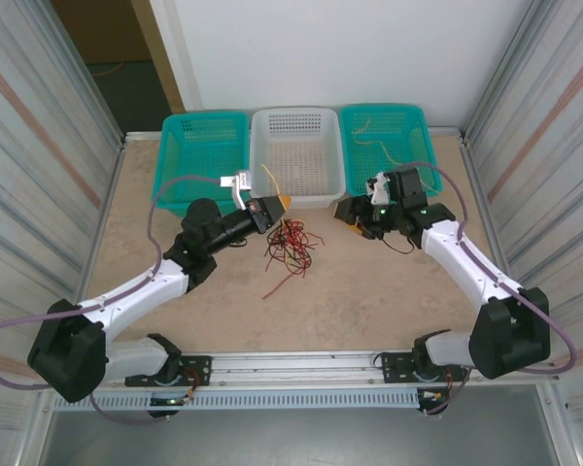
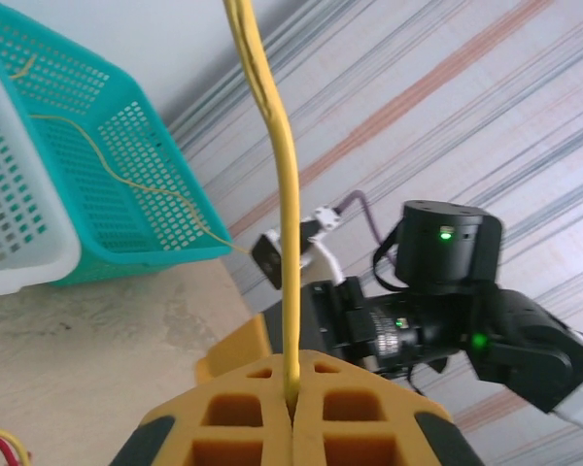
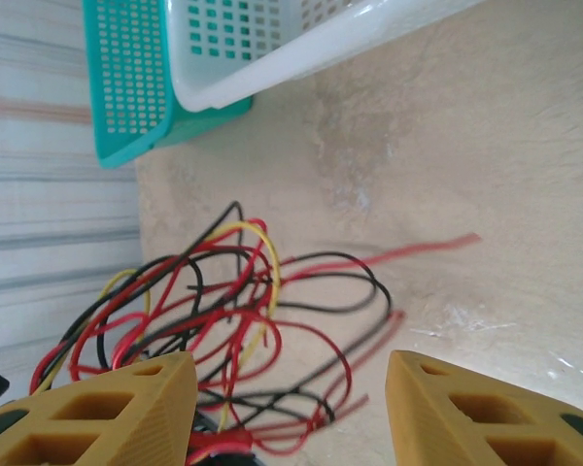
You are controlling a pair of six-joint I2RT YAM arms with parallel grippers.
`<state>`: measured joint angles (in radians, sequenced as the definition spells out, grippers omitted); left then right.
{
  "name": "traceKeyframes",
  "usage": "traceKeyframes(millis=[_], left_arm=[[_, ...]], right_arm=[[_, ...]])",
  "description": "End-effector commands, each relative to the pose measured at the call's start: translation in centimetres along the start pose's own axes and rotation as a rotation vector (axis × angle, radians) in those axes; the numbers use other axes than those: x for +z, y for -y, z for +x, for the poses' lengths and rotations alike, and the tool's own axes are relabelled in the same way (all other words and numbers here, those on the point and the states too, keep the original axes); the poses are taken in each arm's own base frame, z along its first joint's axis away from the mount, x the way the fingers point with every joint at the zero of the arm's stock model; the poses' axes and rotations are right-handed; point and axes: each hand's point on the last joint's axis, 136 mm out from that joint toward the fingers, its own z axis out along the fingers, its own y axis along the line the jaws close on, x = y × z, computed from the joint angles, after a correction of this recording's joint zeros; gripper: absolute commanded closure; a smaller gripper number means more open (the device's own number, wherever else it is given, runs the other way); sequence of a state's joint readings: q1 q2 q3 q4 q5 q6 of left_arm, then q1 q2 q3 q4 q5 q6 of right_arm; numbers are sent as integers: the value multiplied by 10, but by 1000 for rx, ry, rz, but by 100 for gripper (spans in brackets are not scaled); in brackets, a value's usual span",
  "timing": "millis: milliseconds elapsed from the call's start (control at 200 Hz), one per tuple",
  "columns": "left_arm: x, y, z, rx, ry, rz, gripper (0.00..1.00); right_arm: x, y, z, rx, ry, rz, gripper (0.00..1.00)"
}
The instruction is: Untangle the cables
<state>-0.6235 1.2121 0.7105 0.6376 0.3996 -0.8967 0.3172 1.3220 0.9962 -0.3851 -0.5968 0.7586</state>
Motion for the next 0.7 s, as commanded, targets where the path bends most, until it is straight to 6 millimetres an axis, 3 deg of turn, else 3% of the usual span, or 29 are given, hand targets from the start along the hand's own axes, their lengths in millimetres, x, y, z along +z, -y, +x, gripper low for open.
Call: traceKeyframes(millis=[0, 341, 691], left_arm=[[-4, 49, -24, 23, 45, 159, 100], [-1, 83, -30, 42, 24, 258, 100], [-1, 97, -35, 34, 24, 299, 100]], right_arm=[[11, -18, 6, -18, -36, -81, 48], [37, -17, 20, -12, -91, -104, 61], [36, -36, 25, -42, -90, -191, 52]])
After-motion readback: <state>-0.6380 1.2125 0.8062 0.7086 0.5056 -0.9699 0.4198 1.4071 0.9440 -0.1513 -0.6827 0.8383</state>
